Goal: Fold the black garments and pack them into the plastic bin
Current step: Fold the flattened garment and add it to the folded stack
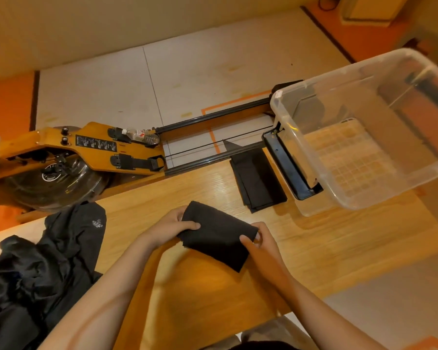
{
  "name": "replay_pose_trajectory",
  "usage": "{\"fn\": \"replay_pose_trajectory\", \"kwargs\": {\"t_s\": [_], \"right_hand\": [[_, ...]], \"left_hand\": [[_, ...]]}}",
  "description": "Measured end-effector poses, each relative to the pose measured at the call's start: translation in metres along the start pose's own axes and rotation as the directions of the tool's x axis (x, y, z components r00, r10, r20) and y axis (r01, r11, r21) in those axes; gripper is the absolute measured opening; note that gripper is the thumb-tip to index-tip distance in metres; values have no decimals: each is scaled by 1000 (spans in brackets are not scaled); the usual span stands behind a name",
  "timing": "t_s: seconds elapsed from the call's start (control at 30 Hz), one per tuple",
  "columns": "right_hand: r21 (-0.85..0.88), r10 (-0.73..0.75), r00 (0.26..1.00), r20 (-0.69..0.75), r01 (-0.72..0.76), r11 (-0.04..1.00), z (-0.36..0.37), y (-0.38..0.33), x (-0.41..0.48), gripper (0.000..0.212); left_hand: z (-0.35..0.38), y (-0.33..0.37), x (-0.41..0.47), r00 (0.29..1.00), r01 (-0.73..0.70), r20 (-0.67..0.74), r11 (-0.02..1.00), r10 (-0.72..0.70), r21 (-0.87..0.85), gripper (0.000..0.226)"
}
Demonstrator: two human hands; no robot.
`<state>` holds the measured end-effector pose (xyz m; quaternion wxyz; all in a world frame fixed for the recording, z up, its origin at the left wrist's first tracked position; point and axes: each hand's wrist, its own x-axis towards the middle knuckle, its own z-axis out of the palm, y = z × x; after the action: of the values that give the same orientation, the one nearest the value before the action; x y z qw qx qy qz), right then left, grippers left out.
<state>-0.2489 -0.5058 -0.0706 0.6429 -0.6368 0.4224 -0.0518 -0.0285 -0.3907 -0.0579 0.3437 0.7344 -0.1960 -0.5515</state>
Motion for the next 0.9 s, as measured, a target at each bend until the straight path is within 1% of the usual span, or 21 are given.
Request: {"fn": "replay_pose_trajectory", "kwargs": {"t_s": [0.1, 0.2, 0.3, 0.33, 0.4, 0.43, 0.47, 0.53, 0.63, 0.7, 0.8, 0.87, 0.9], "right_hand": [[123, 29, 993, -113, -15, 992, -3, -12, 10, 25], [250, 76, 969, -234, -16, 968, -9, -26, 22, 28], [339, 117, 907, -406, 31, 940, -17, -39, 37, 19], [365, 142, 874, -465, 44, 930, -19, -40, 45, 25], [418, 209, 808, -550, 51, 907, -21, -42, 59, 51], [451, 228, 789, -570, 68, 890, -21, -42, 65, 58], [474, 241, 782, -575, 78, 877, -19, -42, 70, 61], [496, 279, 777, -564, 49, 867, -15, -39, 76, 64], [476, 286, 759, -585, 35, 879, -12, -36, 75, 59], [467, 291, 732, -616, 42, 884, -9, -34, 74, 50], [465, 291, 692, -661, 73, 882, -7, -40, 73, 34], [478, 297, 692, -658, 80, 875, -5, -46, 74, 26], [480, 297, 702, -647, 73, 874, -2, -48, 74, 27]], "left_hand": [[-10, 36, 27, 998, -47, -34, 998, 48, 50, 27], [-6, 79, 56, 991, -134, 9, 991, 134, 25, 20], [5, 119, 92, 976, -218, 23, 976, 218, -4, 15], [9, 129, 104, 971, -240, 20, 971, 240, -9, 15], [19, 140, 131, 967, -254, -4, 967, 254, -11, 18], [23, 142, 143, 968, -249, -17, 968, 249, -6, 22], [26, 141, 151, 971, -236, -32, 972, 236, 8, 26], [32, 134, 163, 974, -210, -82, 977, 212, 28, 25], [36, 127, 168, 965, -222, -139, 975, 222, 17, 22], [37, 127, 167, 960, -251, -130, 968, 249, 5, 23], [37, 134, 160, 940, -317, -149, 947, 306, -58, 24], [35, 137, 159, 932, -339, -171, 935, 319, -102, 24], [34, 136, 161, 931, -340, -180, 934, 317, -111, 23]]}}
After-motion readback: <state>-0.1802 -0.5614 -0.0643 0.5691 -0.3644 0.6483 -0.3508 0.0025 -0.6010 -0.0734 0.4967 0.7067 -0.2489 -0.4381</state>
